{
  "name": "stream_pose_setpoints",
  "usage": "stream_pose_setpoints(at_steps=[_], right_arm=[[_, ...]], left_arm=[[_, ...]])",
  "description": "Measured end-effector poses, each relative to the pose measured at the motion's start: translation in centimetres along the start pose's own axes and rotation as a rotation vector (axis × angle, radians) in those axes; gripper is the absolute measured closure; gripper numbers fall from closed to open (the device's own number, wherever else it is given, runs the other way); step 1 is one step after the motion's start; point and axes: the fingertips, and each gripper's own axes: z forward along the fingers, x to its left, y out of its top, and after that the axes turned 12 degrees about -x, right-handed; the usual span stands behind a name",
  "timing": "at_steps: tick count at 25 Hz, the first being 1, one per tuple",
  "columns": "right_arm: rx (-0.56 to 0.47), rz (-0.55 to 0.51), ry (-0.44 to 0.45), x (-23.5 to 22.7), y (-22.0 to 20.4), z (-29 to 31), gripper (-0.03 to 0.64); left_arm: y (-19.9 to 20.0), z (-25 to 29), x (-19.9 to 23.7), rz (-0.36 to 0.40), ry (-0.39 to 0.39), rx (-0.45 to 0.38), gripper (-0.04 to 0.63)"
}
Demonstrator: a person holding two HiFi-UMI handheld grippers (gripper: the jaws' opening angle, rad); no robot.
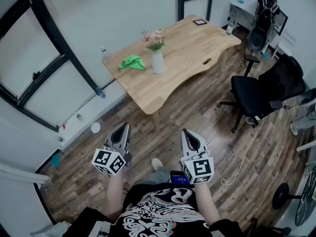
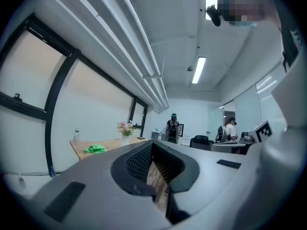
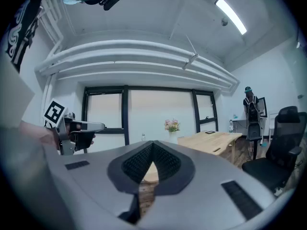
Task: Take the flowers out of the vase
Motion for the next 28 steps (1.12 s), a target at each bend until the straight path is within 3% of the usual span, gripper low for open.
stream_pose_setpoints(at_steps=[6, 11, 16, 24, 28], right_arm=[[-0.006, 0.008, 0.007, 0.1, 0.7, -0.4, 0.612], [-0.017, 0.020, 0.015, -0.4, 1.0, -0.7, 0.612], [-0.022, 0.076, 0.045, -0.6, 1.0, -0.4, 0.612], [-0.004, 0.095, 0.027, -4.1, -0.2, 1.7, 0.612], [0.004, 0.100, 0.018, -6.3, -1.0, 5.1, 0.612]], left_arm=[[0.3, -0.6, -1.1, 0.058, 0.003, 0.020, 0.592], [0.2, -0.4, -2.5, 0.153, -0.009, 0.062, 0.592], [0.0, 0.0, -3.1, 0.087, -0.038, 0.044, 0.592], [-1.7, 4.4, -3.6, 0.154, -0.108, 0.043, 0.592], [-2.9, 8.1, -2.2, 0.116, -0.125, 0.049, 0.592]])
